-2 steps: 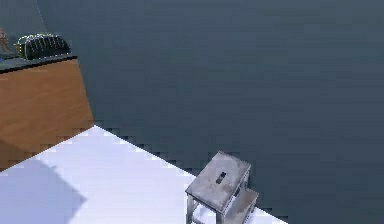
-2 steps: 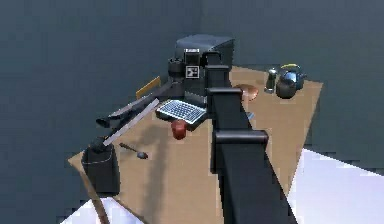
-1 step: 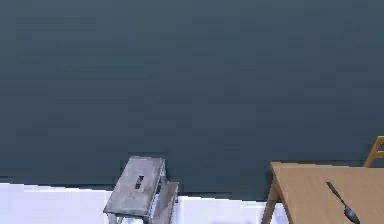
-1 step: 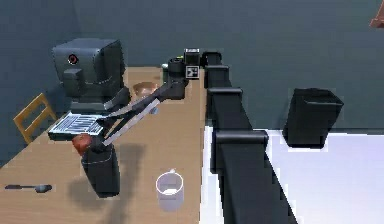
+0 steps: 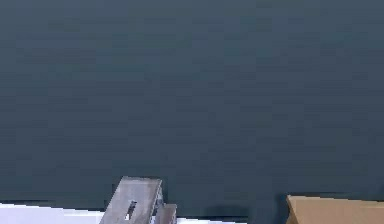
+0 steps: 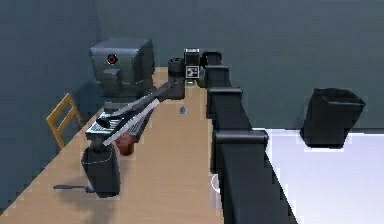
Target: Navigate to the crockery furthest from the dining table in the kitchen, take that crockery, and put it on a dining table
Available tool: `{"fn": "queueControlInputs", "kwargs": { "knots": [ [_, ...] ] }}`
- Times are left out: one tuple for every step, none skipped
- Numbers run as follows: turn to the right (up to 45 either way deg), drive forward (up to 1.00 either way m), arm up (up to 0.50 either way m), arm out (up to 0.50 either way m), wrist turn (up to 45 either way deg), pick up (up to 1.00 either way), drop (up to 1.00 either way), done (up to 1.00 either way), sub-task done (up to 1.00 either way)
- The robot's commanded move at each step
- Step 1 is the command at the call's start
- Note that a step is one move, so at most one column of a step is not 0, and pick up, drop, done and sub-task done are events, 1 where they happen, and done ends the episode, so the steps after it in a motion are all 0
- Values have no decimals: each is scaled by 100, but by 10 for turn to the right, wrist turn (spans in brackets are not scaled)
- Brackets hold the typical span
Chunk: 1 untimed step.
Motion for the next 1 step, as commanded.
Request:
{"fn": "queueControlInputs", "kwargs": {
  "knots": [
    [-450,0,0,0,0,0,0,0,0]
  ]
}}
